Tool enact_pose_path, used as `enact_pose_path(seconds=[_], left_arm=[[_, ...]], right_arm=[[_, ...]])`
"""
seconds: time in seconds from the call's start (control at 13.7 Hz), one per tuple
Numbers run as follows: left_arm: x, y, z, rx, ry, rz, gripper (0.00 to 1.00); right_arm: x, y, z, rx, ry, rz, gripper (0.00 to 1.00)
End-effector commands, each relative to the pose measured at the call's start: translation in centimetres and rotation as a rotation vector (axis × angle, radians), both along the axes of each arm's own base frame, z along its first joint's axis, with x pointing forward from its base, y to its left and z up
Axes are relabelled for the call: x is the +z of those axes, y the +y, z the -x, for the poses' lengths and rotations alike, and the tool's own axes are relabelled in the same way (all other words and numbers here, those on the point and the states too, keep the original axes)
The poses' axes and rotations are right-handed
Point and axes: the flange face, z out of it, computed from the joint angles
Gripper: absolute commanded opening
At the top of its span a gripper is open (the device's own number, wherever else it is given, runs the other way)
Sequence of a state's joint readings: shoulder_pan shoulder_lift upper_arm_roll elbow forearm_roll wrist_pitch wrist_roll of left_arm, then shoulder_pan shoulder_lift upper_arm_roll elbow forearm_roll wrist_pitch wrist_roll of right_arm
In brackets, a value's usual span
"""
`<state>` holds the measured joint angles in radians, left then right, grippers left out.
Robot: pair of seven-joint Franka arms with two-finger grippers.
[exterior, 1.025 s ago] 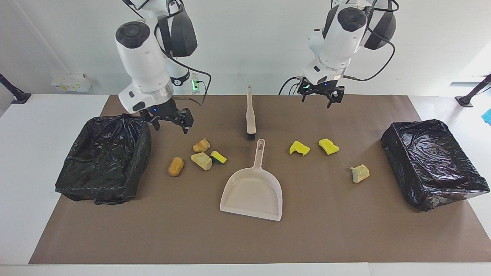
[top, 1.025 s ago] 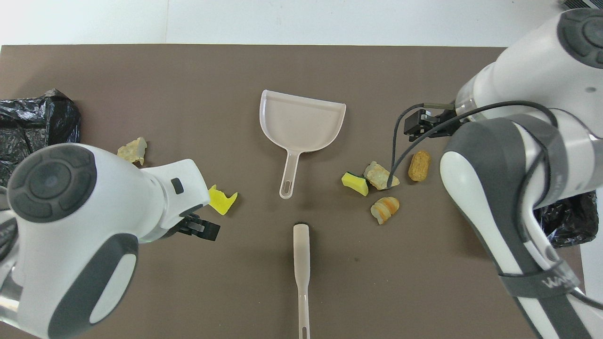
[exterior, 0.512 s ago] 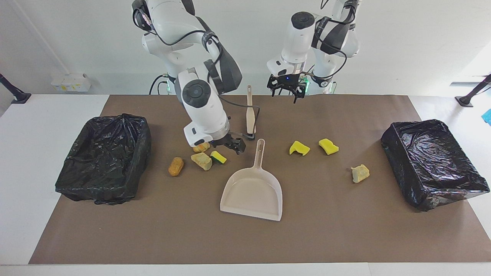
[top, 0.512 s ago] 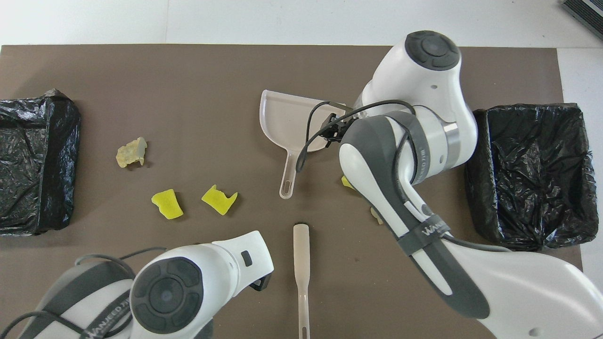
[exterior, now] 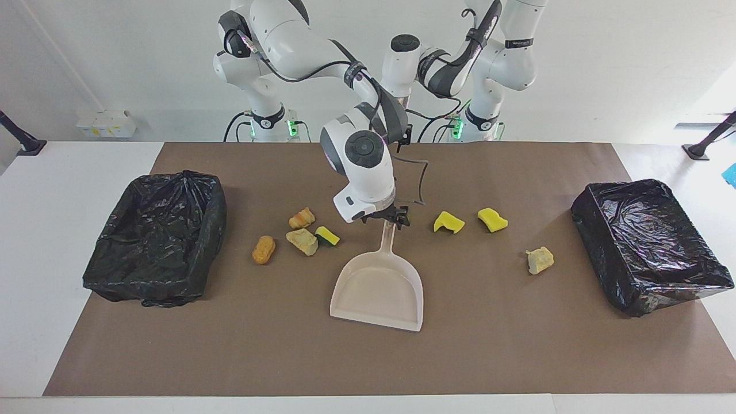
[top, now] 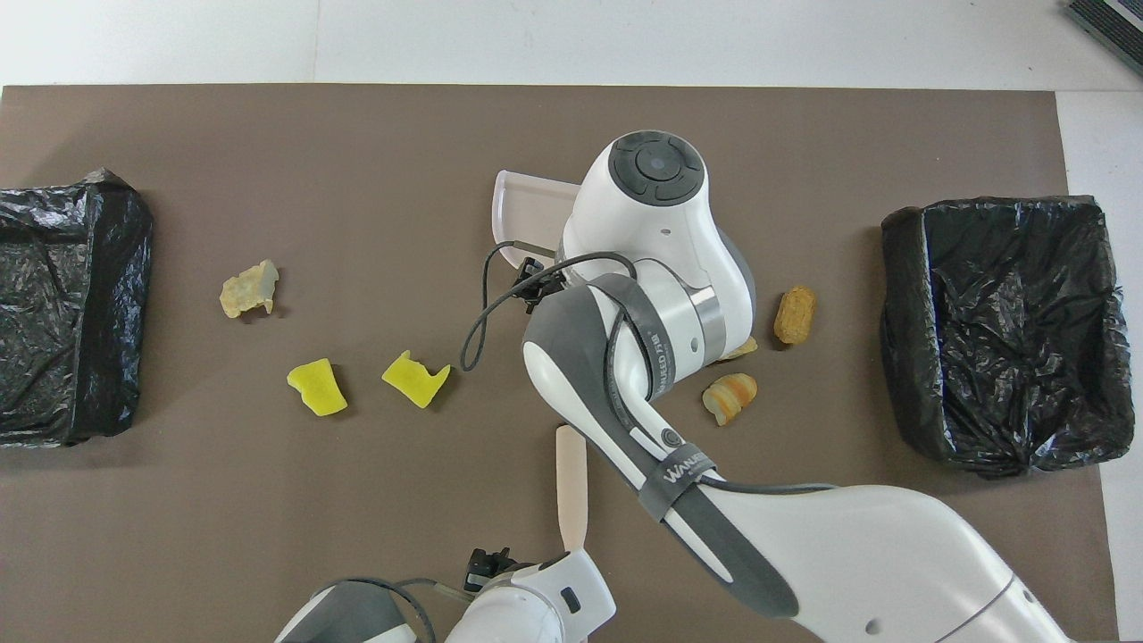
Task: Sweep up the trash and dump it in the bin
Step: 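Grasp the dustpan handle with the right gripper while the left gripper approaches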
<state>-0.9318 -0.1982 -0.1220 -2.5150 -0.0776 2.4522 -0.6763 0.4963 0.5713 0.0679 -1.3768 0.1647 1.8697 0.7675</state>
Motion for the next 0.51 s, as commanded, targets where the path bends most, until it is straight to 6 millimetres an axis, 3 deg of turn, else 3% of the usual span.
enact_pose_path(seconds=[0.0,0.15,0.44], left_arm=[[-1.0,-0.6,0.5,0.014,0.002,0.023,1.0],[-1.2,-0.7,0.1,0.013,-0.015,0.04,1.0],[-2.8,-0.9,0.3,0.001,-0.003,0.014,1.0]], right_arm=[[-2.0,1.1,0.5,0.051,-0.018,0.006,1.0],[-3.4,2.0,0.8,0.062,-0.02,0.006,0.95],[-3.4,2.0,0.6,0.048,-0.021,0.005,0.86]])
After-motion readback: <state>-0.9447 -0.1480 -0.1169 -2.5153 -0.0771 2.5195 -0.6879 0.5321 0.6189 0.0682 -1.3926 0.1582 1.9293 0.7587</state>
